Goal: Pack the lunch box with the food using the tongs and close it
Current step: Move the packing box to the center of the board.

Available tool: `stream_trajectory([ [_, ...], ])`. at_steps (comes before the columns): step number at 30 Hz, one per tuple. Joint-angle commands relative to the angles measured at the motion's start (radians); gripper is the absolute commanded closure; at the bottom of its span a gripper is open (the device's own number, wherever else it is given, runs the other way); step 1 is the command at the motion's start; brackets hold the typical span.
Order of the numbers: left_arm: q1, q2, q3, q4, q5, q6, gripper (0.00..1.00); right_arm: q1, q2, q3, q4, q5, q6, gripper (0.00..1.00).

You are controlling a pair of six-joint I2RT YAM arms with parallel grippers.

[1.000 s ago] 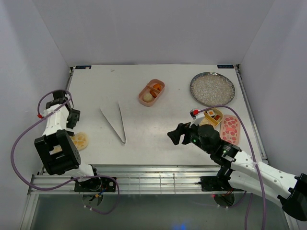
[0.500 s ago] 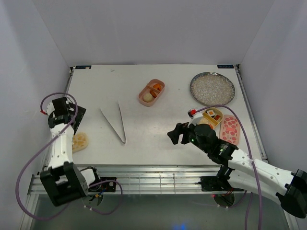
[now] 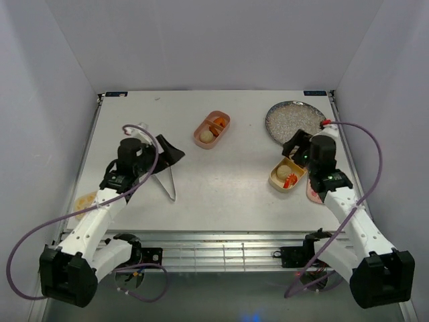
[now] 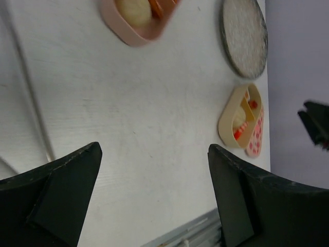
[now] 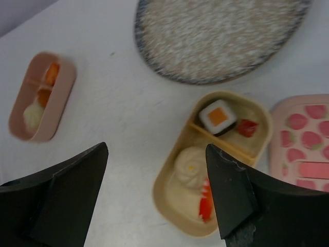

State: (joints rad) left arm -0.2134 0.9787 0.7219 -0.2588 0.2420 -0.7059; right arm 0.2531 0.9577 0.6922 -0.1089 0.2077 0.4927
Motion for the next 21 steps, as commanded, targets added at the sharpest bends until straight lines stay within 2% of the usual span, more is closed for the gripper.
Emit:
stream_trajectory([
  [1, -0.141, 0.031, -0.009, 0.079, -0.050, 0.037, 0.06, -0.205, 0.019, 0.029, -0.075, -0.016, -0.002, 0.18],
  [2, -0.197, 0.040, -0.012, 0.108, -0.059, 0.046, 0.07, -0.265, 0.016, 0.009, -0.074, -0.119, -0.002, 0.18],
  [3, -0.223, 0.066, -0.013, 0.125, -0.061, 0.054, 0.08, -0.367, 0.015, 0.004, -0.075, -0.160, 0.000, 0.18],
  [4, -0.248, 0.081, -0.009, 0.136, -0.063, 0.060, 0.08, -0.394, 0.009, -0.002, -0.077, -0.178, -0.003, 0.18],
  [7, -0.323, 0.156, 0.007, 0.191, -0.020, 0.082, 0.08, -0.452, -0.029, -0.023, -0.118, -0.168, -0.016, 0.18],
  [11, -0.359, 0.232, 0.024, 0.223, 0.034, 0.100, 0.08, -0.564, -0.073, -0.086, -0.124, -0.171, -0.051, 0.18],
  [13, -0.391, 0.273, 0.022, 0.280, 0.034, 0.103, 0.04, -0.609, -0.079, -0.117, -0.123, -0.148, -0.116, 0.19],
  [15, -0.412, 0.333, 0.060, 0.300, 0.000, 0.103, 0.04, -0.696, -0.086, -0.131, -0.121, -0.191, -0.137, 0.19],
  [17, -0.438, 0.468, 0.128, 0.280, 0.014, 0.126, 0.06, -0.757, -0.100, -0.138, -0.121, -0.337, -0.144, 0.20],
  [18, -0.448, 0.510, 0.201, 0.270, 0.014, 0.131, 0.07, -0.764, -0.105, -0.140, -0.120, -0.365, -0.140, 0.20],
  [21, -0.506, 0.638, 0.286, 0.271, -0.009, 0.154, 0.16, -0.765, -0.134, -0.143, -0.124, -0.401, -0.131, 0.20],
])
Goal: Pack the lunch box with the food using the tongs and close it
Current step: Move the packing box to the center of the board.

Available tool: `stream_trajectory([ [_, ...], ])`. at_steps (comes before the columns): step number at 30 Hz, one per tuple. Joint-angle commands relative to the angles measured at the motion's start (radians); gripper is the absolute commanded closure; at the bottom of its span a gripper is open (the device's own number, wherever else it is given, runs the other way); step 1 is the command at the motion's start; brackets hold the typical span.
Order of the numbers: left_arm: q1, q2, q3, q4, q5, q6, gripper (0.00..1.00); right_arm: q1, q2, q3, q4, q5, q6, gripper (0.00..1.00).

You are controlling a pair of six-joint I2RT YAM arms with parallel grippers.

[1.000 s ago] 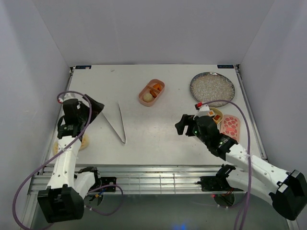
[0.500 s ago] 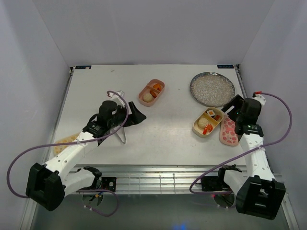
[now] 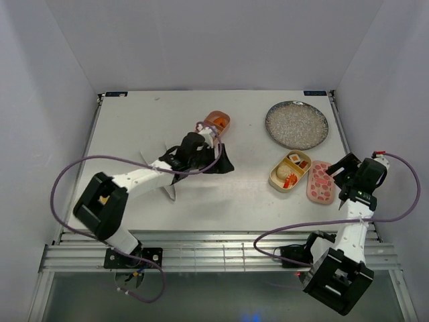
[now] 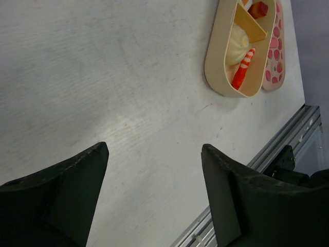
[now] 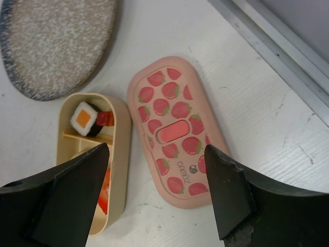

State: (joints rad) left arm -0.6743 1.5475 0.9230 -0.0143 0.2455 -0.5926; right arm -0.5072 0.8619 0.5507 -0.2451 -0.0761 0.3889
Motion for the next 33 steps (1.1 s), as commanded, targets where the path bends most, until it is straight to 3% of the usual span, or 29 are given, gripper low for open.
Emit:
stream_trajectory([
  [1, -0.057, 0.101, 0.147, 0.027, -0.011, 0.048, 0.19, -0.005, -0.061, -0.005, 0.012, -0.123, -0.027, 0.20],
  [3, -0.091, 0.207, 0.216, 0.019, 0.011, 0.066, 0.24, -0.007, -0.086, -0.017, 0.013, -0.151, -0.033, 0.20],
  [14, -0.240, 0.549, 0.577, -0.010, -0.021, 0.142, 0.29, -0.007, -0.179, -0.009, 0.038, -0.290, -0.032, 0.19],
  [25, -0.261, 0.681, 0.662, 0.007, -0.052, 0.163, 0.31, -0.007, -0.187, -0.038, 0.070, -0.355, -0.038, 0.20],
  [29, -0.268, 0.675, 0.663, 0.001, -0.084, 0.186, 0.40, -0.007, -0.190, -0.063, 0.093, -0.369, -0.028, 0.20],
  [33, -0.271, 0.680, 0.700, -0.038, -0.114, 0.182, 0.55, -0.007, -0.179, -0.080, 0.110, -0.384, -0.030, 0.20],
])
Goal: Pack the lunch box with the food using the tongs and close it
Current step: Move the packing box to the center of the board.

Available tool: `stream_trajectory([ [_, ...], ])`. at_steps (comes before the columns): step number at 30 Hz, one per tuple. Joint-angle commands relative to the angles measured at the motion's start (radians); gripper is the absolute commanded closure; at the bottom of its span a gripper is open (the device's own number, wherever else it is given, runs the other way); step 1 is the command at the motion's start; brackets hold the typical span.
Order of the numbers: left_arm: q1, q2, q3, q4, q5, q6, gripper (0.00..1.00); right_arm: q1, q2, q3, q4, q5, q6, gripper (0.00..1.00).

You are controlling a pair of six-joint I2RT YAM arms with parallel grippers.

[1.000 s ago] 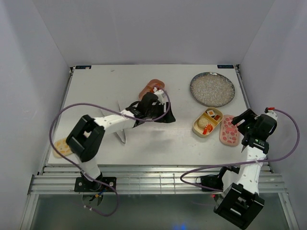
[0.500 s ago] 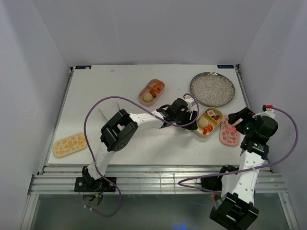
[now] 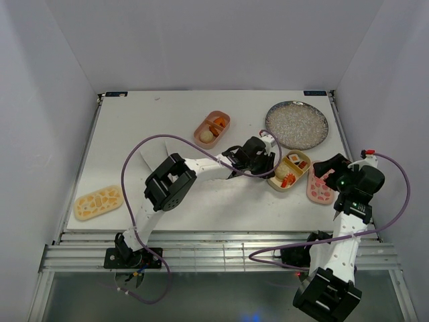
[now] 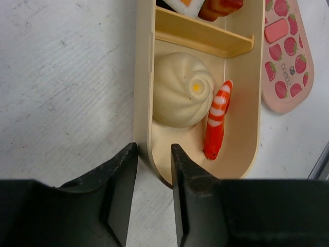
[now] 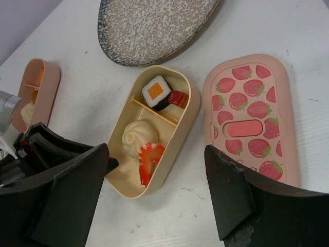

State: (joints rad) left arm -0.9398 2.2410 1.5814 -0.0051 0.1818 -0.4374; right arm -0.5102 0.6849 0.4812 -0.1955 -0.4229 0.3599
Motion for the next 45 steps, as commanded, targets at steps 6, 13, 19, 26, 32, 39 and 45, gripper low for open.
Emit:
stream_trajectory([
  [6, -0.014, -0.011, 0.080, -0.102, -0.090, 0.026, 0.78, -0.004, -0.004, -0.019, 0.062, -0.045, -0.006, 0.20],
  [13, -0.016, -0.073, 0.026, -0.216, -0.174, -0.018, 0.99, -0.004, 0.011, -0.029, 0.076, -0.085, 0.014, 0.20],
  [19, -0.016, -0.227, -0.150, -0.276, -0.387, -0.063, 1.00, -0.004, 0.034, -0.012, 0.056, -0.050, -0.005, 0.19],
  [26, -0.016, -0.432, -0.372, -0.285, -0.556, -0.093, 1.00, -0.057, 0.131, 0.002, 0.011, 0.101, -0.032, 0.18],
  [32, -0.014, -0.523, -0.483, -0.303, -0.630, -0.098, 0.94, -0.137, 0.199, -0.050, 0.047, 0.125, -0.004, 0.18],
  [39, -0.014, -0.580, -0.581, -0.274, -0.631, -0.112, 0.80, -0.185, 0.216, -0.102, 0.130, 0.167, -0.024, 0.19],
  [45, -0.014, -0.595, -0.595, -0.265, -0.604, -0.092, 0.54, -0.205, 0.255, -0.102, 0.143, 0.276, -0.013, 0.19],
])
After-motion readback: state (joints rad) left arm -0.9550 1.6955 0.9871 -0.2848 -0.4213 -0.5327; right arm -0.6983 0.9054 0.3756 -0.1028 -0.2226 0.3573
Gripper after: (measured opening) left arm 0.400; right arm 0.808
